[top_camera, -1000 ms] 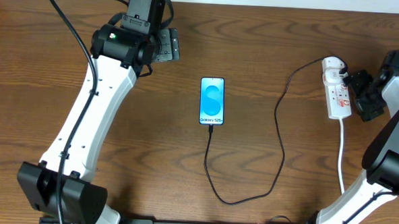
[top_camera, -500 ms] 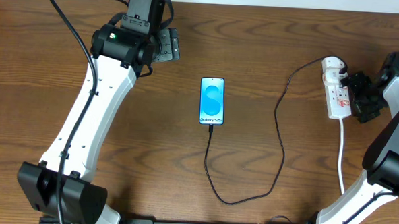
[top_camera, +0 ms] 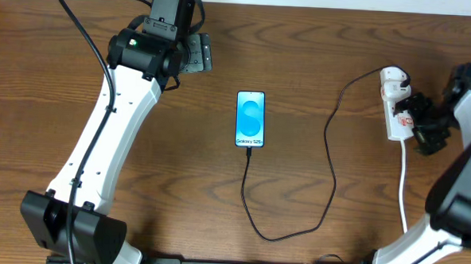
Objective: Plug charger to phone and switch on socket
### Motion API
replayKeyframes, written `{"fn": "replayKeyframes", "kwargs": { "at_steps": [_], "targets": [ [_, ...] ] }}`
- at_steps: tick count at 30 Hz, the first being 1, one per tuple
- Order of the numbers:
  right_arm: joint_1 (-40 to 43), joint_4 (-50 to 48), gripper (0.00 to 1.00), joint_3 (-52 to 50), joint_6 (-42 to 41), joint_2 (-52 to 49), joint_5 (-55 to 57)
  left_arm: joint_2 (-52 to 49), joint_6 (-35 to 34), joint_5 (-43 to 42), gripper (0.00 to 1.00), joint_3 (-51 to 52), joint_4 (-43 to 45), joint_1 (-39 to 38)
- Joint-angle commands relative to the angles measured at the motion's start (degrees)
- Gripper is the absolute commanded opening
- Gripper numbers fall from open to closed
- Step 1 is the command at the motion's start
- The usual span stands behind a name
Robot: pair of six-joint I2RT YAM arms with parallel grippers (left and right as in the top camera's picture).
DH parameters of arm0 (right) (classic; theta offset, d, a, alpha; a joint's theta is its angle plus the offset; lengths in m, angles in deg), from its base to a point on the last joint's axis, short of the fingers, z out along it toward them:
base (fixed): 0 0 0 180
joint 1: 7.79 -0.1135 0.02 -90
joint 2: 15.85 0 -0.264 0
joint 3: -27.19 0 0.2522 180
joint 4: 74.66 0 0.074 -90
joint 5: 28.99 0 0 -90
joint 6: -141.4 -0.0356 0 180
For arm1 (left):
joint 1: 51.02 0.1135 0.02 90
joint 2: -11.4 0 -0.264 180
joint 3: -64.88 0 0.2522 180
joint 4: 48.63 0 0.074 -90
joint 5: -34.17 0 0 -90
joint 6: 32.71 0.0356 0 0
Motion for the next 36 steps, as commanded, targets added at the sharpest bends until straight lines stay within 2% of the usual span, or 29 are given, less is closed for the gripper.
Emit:
{"fn": "replayKeyframes", "kwargs": {
  "at_steps": [1,6,10,16,19,27,36],
  "targets": [
    [-0.4,4.7,0.99,0.2,0.5,9.5,3.9,-0.5,0.5,1.0,0.85,0.1,-0.3,0.1],
    [-2.3,10.9,0.99,-0.7,1.2,17.6,4.5,-0.5,0.5,1.0,0.85,0.1,-0.3,0.1],
    [-6.9,9.7,0.99,-5.1,2.2,25.9,4.5,-0.5,0.5,1.0,0.85,0.1,-0.3,0.1],
    [-19.5,3.1,0.99,-15.4,2.9,39.0,6.8,-0.5,0.5,1.0,0.86,0.1,-0.3,0.1],
    [-25.7,2.8,0.99,-19.2,3.7,43.2,7.1,-0.5,0.5,1.0,0.85,0.1,-0.3,0.1],
    [-35.1,9.6,0.99,-21.5,3.7,45.0,6.2,-0.5,0.5,1.0,0.85,0.1,-0.3,0.1],
    [-35.9,10.1,0.99,-21.5,3.7,45.0,5.6,-0.5,0.5,1.0,0.86,0.1,-0.3,0.1]
  ]
}}
